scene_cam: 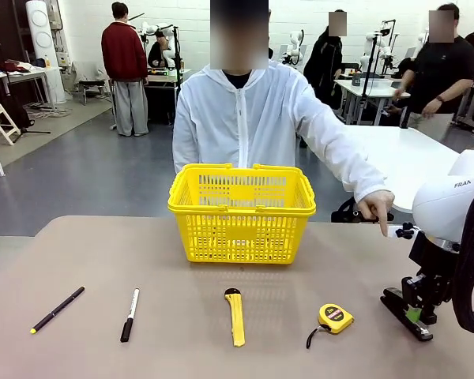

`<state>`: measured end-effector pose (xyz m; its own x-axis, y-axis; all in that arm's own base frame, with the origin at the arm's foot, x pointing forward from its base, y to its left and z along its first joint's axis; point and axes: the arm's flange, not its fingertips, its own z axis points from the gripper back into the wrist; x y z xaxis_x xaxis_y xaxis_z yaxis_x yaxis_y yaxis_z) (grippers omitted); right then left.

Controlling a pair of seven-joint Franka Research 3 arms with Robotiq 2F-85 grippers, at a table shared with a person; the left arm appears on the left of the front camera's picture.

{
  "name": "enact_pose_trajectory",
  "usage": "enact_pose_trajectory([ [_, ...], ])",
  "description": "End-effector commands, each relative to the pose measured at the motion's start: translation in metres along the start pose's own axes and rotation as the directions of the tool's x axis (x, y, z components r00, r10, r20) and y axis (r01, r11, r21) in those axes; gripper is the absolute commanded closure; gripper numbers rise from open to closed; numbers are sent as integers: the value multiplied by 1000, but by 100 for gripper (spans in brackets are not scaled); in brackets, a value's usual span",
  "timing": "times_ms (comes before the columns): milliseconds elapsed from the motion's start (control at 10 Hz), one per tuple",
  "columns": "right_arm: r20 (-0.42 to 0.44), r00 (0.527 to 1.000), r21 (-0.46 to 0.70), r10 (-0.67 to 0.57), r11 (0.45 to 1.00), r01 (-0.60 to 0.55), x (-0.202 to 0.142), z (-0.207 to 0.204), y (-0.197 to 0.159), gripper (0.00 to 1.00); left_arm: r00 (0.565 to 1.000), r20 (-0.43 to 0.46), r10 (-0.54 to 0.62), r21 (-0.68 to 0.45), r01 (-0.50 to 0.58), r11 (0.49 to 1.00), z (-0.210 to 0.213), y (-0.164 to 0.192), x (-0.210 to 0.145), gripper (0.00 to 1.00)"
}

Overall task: Place the items the person wants into the basket.
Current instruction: Pick up the item the person points to and place it in the Market Basket.

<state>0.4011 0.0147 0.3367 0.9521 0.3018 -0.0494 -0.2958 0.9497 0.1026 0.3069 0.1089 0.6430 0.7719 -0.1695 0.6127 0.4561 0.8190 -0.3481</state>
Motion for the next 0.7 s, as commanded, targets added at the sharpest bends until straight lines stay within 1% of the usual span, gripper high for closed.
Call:
enact_pose_trajectory([
  [0,-7,1000,-3,-4,1000,4,-6,25,8,100,1000,1,-3,-8,3,1000,1,0,0,0],
  [100,35,998,5,49,999,-49,-13,76,27,76,1000,1,-3,-8,3,1000,1,0,0,0],
  [200,86,990,20,110,994,-112,-17,124,44,76,1000,1,-3,-8,3,1000,1,0,0,0],
  [300,129,983,0,130,991,-131,-13,169,54,76,1000,1,-3,-8,3,1000,1,0,0,0],
  [400,152,978,-3,146,989,-147,-5,212,64,76,1000,1,-3,-8,3,1000,1,0,0,0],
  [500,165,970,-11,180,984,-180,6,249,78,76,1000,1,-3,-8,3,1000,1,0,0,0],
  [600,177,964,-32,196,981,-194,13,272,90,76,1000,1,-3,-8,3,1000,1,0,0,0],
])
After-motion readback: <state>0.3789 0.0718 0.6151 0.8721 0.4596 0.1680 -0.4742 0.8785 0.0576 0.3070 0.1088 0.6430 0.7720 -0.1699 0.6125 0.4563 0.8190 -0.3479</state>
